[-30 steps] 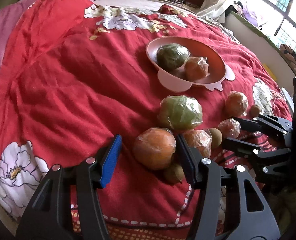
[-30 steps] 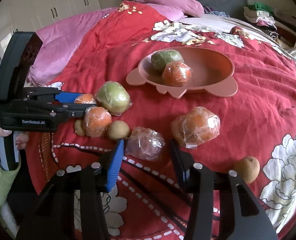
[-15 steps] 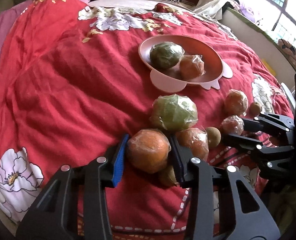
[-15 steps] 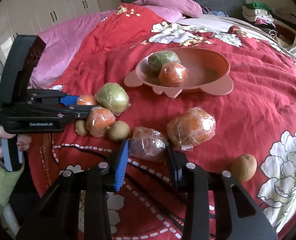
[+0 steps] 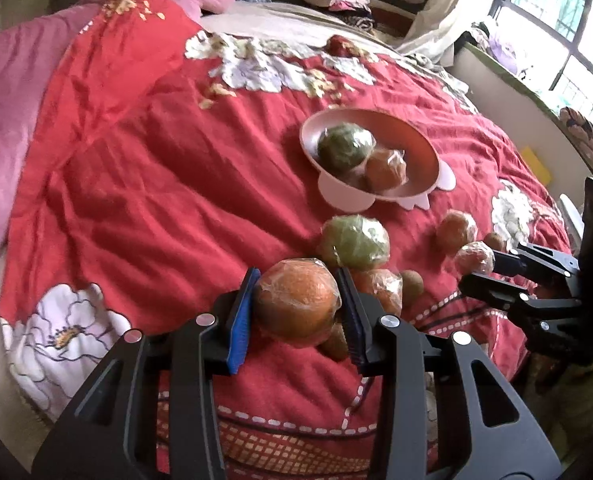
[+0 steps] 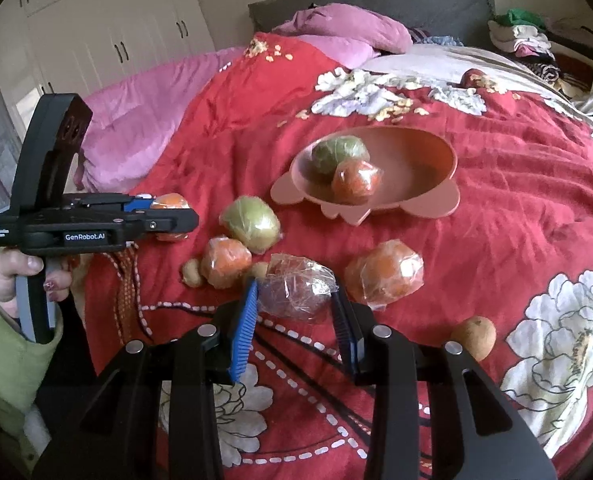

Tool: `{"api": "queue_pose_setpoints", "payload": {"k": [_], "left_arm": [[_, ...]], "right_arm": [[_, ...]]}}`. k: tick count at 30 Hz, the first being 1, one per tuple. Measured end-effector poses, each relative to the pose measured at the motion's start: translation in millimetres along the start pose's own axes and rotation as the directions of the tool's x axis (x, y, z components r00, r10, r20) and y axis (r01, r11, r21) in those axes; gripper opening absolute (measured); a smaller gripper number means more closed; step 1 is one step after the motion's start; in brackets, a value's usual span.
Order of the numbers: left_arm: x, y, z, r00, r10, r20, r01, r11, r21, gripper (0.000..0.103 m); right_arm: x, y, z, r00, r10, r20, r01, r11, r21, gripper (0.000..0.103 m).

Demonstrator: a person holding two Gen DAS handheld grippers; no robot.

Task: Organize fruits
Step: 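Grasp a large wrapped orange with the left tool while the right tool grasps a clear plastic bag, then carry the orange and the clear bag up over the pink bowl with both tools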

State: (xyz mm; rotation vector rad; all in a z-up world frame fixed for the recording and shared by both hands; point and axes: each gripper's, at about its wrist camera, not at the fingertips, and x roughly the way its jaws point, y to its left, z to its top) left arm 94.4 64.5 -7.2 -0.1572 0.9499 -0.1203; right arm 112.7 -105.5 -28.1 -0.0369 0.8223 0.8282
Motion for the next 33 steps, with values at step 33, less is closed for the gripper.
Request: {"api": "queue_pose_setpoints", "payload": {"k": [33], "left_arm": [[32.4,-47.4,63.7,0.997,-0.078,0.024,0.074,0.986,0.149,0.031]], "right_arm": [[-25.5,-39.3,33.1,0.99,-0.111,0.086,0.107,0.993,0.051,0.034]]}}
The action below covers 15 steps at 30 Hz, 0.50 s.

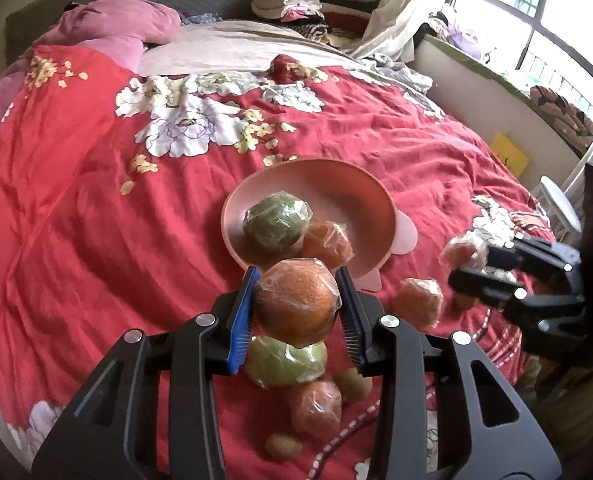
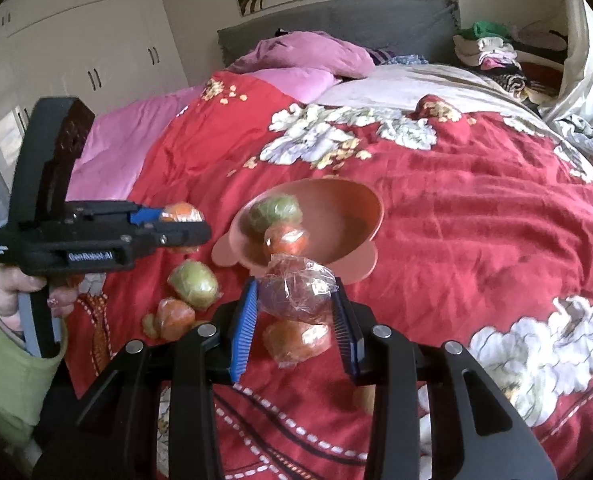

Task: Organize fruits
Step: 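Carry the orange and the clear bag up over the pink bowl with both tools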

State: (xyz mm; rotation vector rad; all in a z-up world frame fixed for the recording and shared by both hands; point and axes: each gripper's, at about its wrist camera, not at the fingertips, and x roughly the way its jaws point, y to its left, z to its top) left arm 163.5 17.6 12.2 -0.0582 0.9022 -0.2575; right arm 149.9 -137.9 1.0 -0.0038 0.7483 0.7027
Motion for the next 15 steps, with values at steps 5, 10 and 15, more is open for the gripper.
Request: {"api": "queue_pose_setpoints", "payload": {"k": [5,10,15], "left_arm": [[10.0,5.2,6.7,1.0,-0.001,-0.015,0.001,1.0,0.01,0.031],[20.5,9.3,11.2,1.0,0.0,-0.029,0.0,1.0,0.02,0.031],[31.2,7.8,16.4,0.999,0.006,-0.04,-0.004,0.999,0.049,0.031]], "right_arm": [[-0.2,-6.2,14.8,1.0,-0.025,0.017,0.025,1.0,-0.009,0.034],[2.9,-13.7,28.4,0.999,-0.043,0.031,0.044,0.999,-0.008,0.034],[12.0,-20.9,39.3,0.998,-0.055,0.025,0.055,0.998,0.0,0.034]]}}
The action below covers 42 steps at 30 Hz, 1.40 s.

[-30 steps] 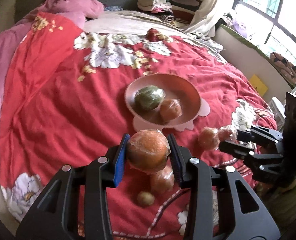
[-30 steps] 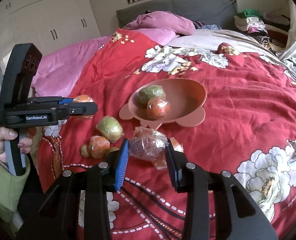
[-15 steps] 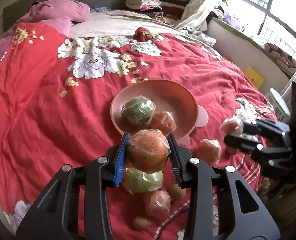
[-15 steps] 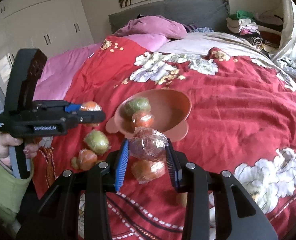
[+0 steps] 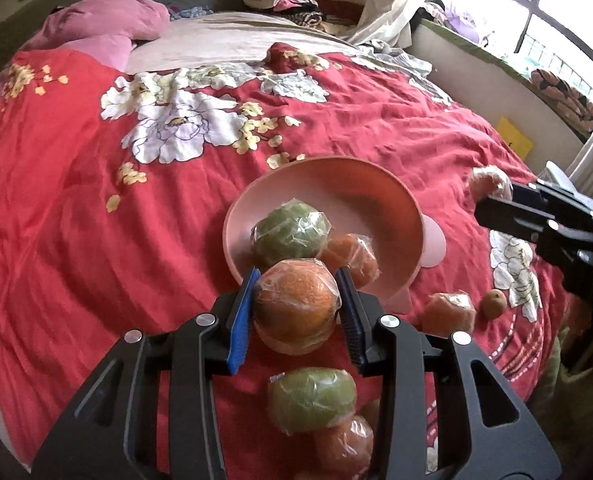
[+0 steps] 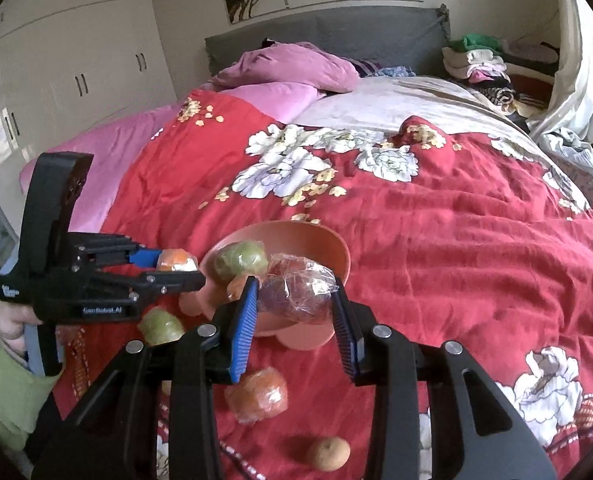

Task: Organize fruits
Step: 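Carry the orange and the clear bag up over the pink bowl with both tools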

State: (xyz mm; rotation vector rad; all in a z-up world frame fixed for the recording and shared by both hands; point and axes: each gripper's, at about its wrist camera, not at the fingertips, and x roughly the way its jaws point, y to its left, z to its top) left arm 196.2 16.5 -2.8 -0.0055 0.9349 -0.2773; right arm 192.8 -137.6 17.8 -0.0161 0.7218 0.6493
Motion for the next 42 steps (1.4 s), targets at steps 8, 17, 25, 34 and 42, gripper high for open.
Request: {"api": "queue_pose_setpoints", "payload": {"k": [8,17,25,34,42], "left_arm": [[15.8,-6.3,2.2,1.0,-0.013,-0.023,0.014,0.999,0.033,0.031],[19.6,-4.1,2.9,1.0,-0.019,-0.022,0.019,0.999,0.029,0.031],[21.4,-2.0,3.6,0.999,-0.026,-0.019,0.026,0.999,0.023,0.031],[22.4,-0.4,3.4,0.999,-0.031,-0.021,0.032,0.999,0.021,0.031],[22.4,0.0,4.0,0.999,-0.036,-0.02,0.036,0.999,0.018,0.031]], "right_arm": [[21.7,2.7,9.5,0.999,0.014,-0.046,-0.015,0.999,-0.037,0.034],[40.3,4.5,20.4,0.996,0.004,-0.09,-0.013,0.995,-0.097,0.034],[64.4,3.7,29.5,0.987,-0.028,-0.158,0.002,0.987,-0.159,0.034],[87.2,11.1,38.1,0.967,-0.058,-0.247,-0.003,0.971,-0.238,0.034],[106.0,13.3,39.7,0.944,-0.088,-0.318,-0.005,0.96,-0.28,0.034]]}}
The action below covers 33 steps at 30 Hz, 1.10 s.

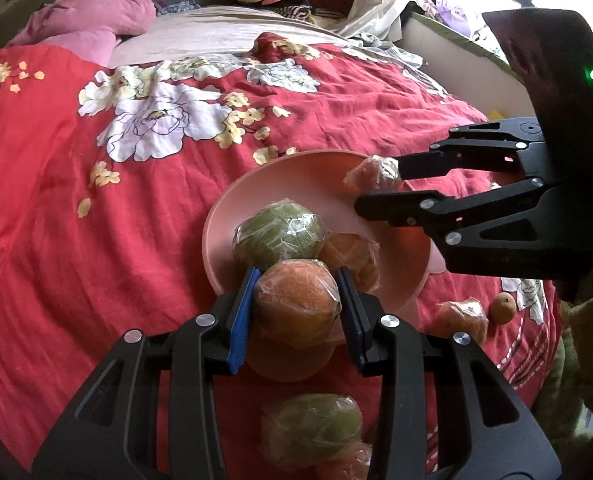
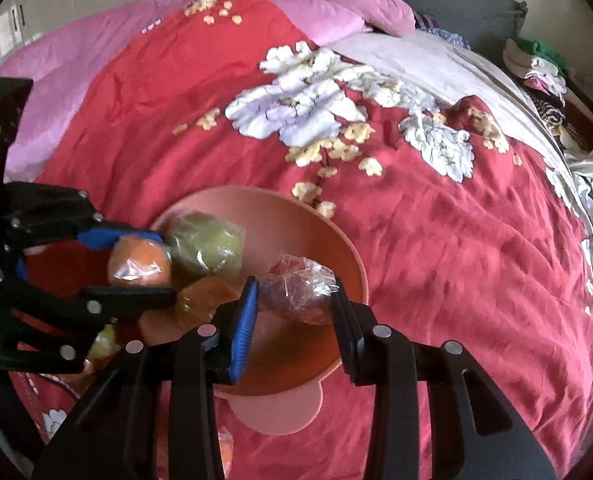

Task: Organize fruits
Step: 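Carry the orange and the clear bag up over the pink bowl with both tools, then lower the wrapped orange into the pink bowl and open the left tool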

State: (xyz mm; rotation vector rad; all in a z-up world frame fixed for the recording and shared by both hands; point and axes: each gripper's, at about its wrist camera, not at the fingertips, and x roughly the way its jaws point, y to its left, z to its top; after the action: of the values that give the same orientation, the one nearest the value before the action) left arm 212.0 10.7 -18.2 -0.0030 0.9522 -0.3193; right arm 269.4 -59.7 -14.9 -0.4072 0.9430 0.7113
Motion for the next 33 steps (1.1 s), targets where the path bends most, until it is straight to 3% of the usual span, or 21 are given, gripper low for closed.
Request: {"api": "queue_pose_setpoints", "payload": {"k": [23,27,33], "left_arm": [[-2.7,-2.2,1.0,1.0,-0.006,0.009,0.006,1.0,0.001,0.031],[-2.8,-2.5,1.0,1.0,-0.006,0.01,0.006,1.0,0.001,0.031],[-3.3,-0.7,1.0,1.0,-0.007,0.012,0.007,1.0,0.0,0.031]], "right_arm": [[15.0,1.2,2.9,0.997,0.0,-0.076,-0.001,1.0,-0.015,0.036],[12.1,0.6,0.4,0.998,0.013,-0.057,-0.013,1.0,-0.003,0.044],[2.0,-2.3,-1.6,1.0,0.026,-0.018,-0.025,0.999,0.02,0.048]]}}
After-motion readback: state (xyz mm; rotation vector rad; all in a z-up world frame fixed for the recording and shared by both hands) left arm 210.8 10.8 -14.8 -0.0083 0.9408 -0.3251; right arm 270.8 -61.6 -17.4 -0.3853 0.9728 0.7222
